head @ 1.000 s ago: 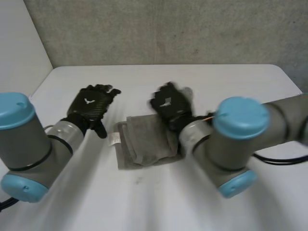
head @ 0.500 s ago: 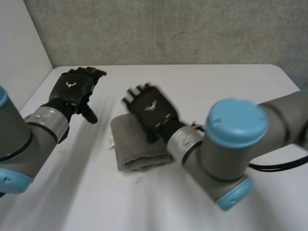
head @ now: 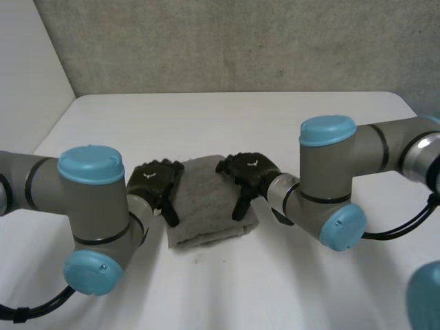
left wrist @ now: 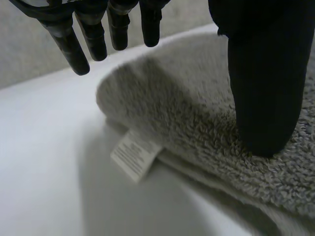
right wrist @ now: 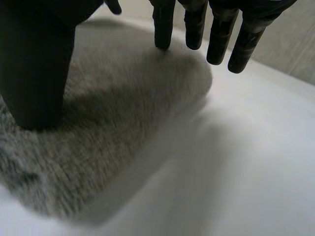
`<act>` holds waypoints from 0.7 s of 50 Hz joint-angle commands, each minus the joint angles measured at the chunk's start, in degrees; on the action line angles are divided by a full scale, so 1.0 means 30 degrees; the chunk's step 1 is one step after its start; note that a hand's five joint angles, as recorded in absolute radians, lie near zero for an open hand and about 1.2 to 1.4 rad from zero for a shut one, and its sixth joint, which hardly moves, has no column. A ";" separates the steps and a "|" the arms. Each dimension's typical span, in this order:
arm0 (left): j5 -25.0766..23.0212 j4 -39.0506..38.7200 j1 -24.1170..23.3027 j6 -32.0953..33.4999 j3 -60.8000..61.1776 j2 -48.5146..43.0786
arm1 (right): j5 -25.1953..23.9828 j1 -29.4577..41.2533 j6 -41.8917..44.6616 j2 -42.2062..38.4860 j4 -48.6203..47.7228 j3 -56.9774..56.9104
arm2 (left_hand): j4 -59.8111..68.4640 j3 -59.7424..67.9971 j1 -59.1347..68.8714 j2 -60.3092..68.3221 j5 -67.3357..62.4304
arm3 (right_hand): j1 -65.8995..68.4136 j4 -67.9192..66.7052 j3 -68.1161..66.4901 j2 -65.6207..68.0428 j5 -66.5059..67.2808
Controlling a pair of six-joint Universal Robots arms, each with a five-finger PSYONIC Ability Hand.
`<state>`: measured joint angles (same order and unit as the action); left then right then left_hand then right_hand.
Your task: Fold the towel.
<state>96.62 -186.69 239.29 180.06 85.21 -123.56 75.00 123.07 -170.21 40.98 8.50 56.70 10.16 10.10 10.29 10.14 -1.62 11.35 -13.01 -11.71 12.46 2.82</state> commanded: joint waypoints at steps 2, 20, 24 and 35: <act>-0.0302 0.0502 0.0102 0.0008 0.0220 0.0318 | 0.1368 0.0167 0.2685 -0.0418 0.0303 -0.0706 | 0.0131 0.0149 0.0088 0.0136 0.0355 | -0.0451 0.1002 0.0568 -0.0820 -0.0941; -0.2963 0.4506 0.3172 -0.0372 -0.4284 0.7491 | 0.7633 -0.2555 0.2949 0.9889 -0.3624 0.1901 | 0.0019 0.0038 -0.0023 0.0024 0.0467 | -0.0451 0.1002 0.0568 -0.0820 -0.0941; -0.3934 0.6449 0.4349 -0.0461 -0.5756 0.8141 | 0.7843 -0.2997 0.2978 1.0598 -0.2832 0.1901 | -0.0037 -0.0019 -0.0080 -0.0033 0.0523 | -0.0451 0.1002 0.0568 -0.0820 -0.0941; -0.6395 0.8910 0.5697 -0.2043 -0.6899 0.9166 | 0.5968 -0.3320 0.2568 1.0861 0.1182 0.1579 | -0.0037 -0.0019 -0.0080 -0.0033 0.0523 | -0.0451 0.1002 0.0568 -0.0820 -0.0941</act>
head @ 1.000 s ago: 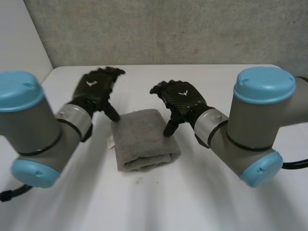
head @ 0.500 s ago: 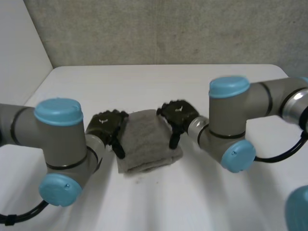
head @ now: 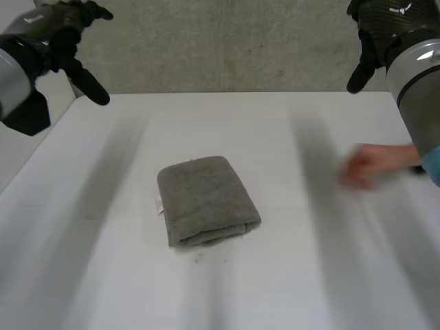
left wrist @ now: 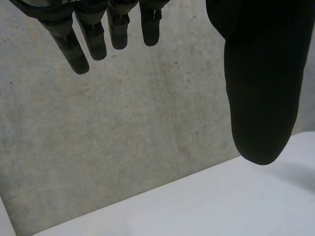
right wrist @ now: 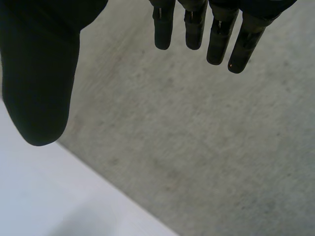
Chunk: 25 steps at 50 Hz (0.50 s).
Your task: Fold the towel.
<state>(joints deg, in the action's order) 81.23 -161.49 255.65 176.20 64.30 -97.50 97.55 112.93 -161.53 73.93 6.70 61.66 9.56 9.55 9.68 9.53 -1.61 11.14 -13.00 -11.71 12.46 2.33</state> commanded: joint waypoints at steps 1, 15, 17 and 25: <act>-0.1441 0.0511 0.0242 -0.0782 0.0243 0.0507 | -0.1984 0.0120 -0.0499 -0.0093 0.1868 -0.0045 | 0.0161 0.0166 0.0123 0.0173 0.0522 | -0.0379 0.1000 0.0568 -0.0820 -0.0775; -0.1413 0.0161 0.0125 -0.0695 0.1620 0.0624 | -0.4389 0.0091 -0.1615 0.0287 0.1898 0.0979 | 0.0161 0.0166 0.0123 0.0173 0.0522 | -0.0379 0.1000 0.0568 -0.0820 -0.0775; -0.1413 0.0014 0.0066 -0.0695 0.1767 0.0624 | -0.4449 0.0149 -0.1585 0.0346 0.1840 0.1184 | 0.0161 0.0166 0.0123 0.0173 0.0522 | -0.0379 0.1000 0.0568 -0.0820 -0.0775; -0.1413 -0.1040 0.0037 -0.0665 0.2499 0.1326 | -0.4478 0.0267 -0.1527 0.0376 0.1810 0.1479 | 0.0161 0.0166 0.0123 0.0173 0.0522 | -0.0379 0.1000 0.0568 -0.0820 -0.0775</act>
